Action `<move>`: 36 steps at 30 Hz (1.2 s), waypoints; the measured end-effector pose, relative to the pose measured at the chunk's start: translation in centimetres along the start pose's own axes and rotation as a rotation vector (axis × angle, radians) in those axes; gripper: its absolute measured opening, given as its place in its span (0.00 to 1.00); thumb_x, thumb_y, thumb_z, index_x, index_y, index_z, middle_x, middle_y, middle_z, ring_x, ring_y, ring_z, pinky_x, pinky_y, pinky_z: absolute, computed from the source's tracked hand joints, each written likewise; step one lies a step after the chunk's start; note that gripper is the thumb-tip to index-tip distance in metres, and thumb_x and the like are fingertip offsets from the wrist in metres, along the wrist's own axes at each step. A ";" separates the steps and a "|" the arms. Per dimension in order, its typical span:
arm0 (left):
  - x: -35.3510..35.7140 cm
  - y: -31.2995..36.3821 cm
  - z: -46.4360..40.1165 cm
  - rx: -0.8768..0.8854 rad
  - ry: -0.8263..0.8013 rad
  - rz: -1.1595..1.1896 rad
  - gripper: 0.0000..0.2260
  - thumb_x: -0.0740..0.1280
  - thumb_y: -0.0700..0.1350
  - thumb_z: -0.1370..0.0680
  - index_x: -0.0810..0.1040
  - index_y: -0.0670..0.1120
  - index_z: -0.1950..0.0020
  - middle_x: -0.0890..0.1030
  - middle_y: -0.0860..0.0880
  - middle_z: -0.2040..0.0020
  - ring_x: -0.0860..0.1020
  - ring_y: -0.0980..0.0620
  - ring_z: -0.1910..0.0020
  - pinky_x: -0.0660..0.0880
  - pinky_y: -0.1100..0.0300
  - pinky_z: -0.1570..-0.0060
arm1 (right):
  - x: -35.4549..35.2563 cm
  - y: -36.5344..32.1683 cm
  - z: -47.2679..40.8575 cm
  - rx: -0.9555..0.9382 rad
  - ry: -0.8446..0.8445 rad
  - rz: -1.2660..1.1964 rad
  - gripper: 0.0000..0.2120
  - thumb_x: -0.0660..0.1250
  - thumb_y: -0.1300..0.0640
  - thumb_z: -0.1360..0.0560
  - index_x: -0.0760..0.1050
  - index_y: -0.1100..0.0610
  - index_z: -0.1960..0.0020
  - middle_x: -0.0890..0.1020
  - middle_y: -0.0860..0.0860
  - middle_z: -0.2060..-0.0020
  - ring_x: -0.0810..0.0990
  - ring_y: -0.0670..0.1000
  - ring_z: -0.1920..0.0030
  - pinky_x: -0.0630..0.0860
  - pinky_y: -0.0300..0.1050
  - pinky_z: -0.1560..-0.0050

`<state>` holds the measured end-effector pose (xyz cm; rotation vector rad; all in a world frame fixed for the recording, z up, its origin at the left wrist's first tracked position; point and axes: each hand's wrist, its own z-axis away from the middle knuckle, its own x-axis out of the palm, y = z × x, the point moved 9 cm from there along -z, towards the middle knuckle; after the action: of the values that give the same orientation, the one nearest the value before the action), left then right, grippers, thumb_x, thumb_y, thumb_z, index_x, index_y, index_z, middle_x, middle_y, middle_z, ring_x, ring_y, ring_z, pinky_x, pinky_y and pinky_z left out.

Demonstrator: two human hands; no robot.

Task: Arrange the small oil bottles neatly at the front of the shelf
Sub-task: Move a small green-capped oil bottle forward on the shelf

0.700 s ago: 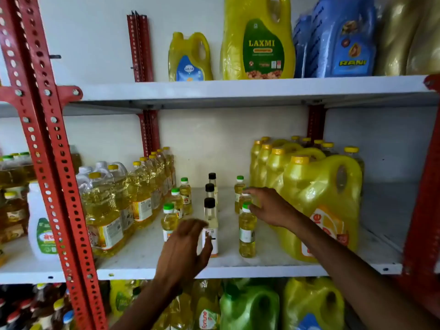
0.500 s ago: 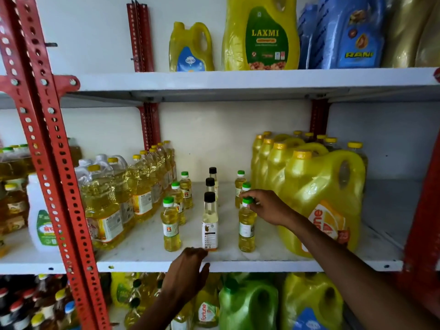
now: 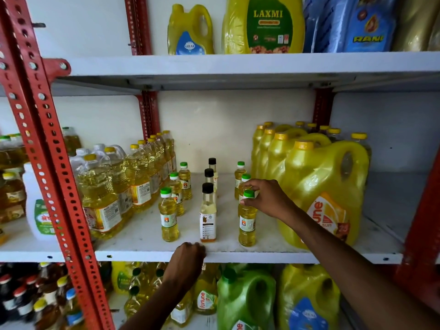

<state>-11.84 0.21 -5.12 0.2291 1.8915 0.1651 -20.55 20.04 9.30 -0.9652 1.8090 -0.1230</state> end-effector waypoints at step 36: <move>-1.2 -2.7 1.7 -0.020 0.039 0.030 0.16 0.63 0.46 0.18 0.74 0.50 0.30 0.76 0.48 0.28 0.76 0.49 0.32 0.76 0.55 0.35 | -2.1 -1.9 2.0 0.042 0.125 0.223 0.31 0.77 0.41 0.37 0.78 0.52 0.37 0.83 0.53 0.43 0.80 0.54 0.42 0.78 0.45 0.47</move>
<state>-10.03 -2.73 -5.15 0.2419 1.9245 0.2103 -17.53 20.89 10.88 -0.7344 2.0083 -0.0833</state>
